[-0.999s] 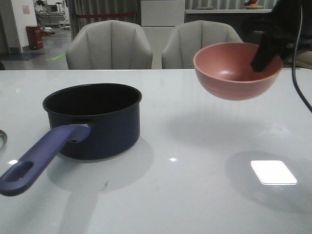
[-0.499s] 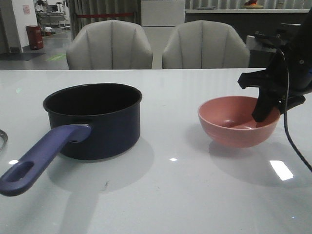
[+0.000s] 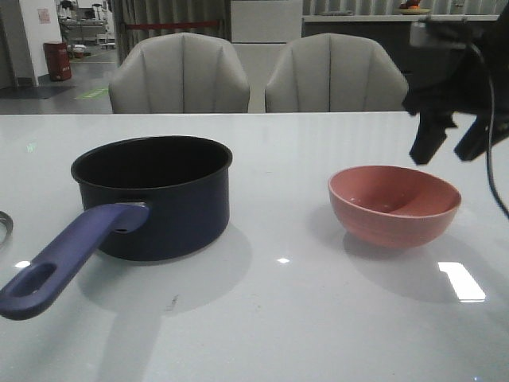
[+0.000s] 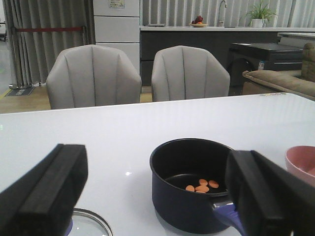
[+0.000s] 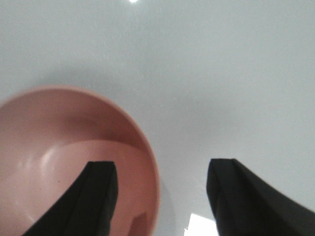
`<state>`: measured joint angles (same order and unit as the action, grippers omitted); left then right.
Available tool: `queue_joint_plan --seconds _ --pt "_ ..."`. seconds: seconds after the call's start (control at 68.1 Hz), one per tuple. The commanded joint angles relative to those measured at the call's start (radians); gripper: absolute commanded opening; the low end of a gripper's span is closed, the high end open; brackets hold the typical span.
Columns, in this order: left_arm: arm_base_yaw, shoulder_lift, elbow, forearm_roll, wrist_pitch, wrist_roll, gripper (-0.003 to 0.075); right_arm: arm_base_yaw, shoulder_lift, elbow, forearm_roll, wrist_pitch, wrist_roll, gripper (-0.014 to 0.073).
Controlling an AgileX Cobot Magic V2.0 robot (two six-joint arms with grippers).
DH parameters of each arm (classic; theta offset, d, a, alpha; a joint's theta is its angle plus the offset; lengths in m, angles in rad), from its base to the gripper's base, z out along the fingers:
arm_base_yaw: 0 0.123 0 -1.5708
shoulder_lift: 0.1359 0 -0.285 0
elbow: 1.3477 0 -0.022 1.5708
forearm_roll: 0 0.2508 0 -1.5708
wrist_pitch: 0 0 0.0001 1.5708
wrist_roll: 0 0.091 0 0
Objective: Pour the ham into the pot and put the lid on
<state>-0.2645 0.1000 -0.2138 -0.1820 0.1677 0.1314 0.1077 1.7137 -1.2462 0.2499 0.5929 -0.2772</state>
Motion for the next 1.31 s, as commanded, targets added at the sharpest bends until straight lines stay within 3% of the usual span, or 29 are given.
queue_joint_plan --seconds 0.0,0.426,0.837,1.057,1.292 --pt "-0.009 0.011 -0.029 -0.011 -0.085 -0.004 0.0617 0.003 -0.165 -0.023 -0.006 -0.066 -0.014 0.0507" --pt "-0.009 0.011 -0.029 -0.011 -0.085 -0.004 0.0617 0.129 -0.590 0.263 -0.004 -0.386 -0.014 0.0507" --pt "-0.009 0.011 -0.029 -0.011 -0.085 -0.004 0.0617 0.135 -1.033 0.707 0.046 -0.690 -0.013 0.0507" --pt "-0.009 0.011 -0.029 -0.011 -0.085 -0.004 0.0617 0.135 -1.319 0.884 0.046 -0.683 -0.013 0.0505" --pt "-0.009 0.011 -0.029 -0.011 -0.085 -0.004 0.0617 0.135 -1.538 1.003 0.046 -0.558 -0.013 0.0505"
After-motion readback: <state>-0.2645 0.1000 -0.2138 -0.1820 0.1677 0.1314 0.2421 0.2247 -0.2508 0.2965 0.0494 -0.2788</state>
